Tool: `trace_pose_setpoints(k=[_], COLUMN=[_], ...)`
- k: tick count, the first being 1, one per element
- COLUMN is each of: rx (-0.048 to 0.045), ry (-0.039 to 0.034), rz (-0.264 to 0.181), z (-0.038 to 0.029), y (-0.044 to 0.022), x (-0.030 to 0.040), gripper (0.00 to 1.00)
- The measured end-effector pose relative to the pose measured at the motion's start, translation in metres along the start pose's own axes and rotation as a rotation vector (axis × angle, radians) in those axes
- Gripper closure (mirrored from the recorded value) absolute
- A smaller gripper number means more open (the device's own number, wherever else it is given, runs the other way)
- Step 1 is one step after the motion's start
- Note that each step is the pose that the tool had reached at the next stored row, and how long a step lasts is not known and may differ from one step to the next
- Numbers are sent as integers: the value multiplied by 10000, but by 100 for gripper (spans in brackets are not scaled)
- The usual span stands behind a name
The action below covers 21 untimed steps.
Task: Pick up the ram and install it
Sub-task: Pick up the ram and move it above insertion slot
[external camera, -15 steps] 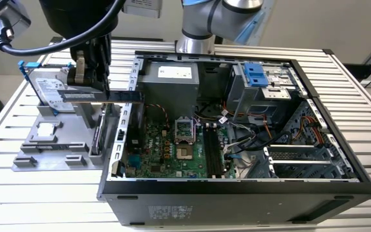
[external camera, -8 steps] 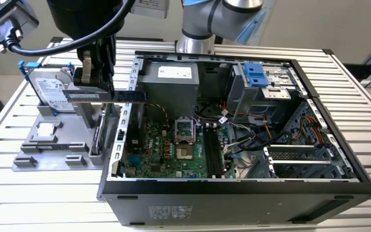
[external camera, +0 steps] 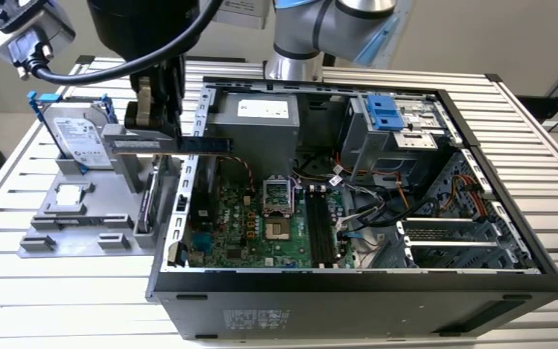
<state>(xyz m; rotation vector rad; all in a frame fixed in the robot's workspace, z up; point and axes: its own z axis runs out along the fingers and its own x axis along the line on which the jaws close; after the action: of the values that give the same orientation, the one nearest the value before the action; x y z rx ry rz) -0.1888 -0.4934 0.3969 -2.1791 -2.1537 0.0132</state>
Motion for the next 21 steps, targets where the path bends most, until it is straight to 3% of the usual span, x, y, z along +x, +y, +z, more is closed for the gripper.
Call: trace_pose_setpoints(k=[21], rx=[-9], ry=[11], rz=[178], z=[-14], y=[238], x=[3], gripper=[100])
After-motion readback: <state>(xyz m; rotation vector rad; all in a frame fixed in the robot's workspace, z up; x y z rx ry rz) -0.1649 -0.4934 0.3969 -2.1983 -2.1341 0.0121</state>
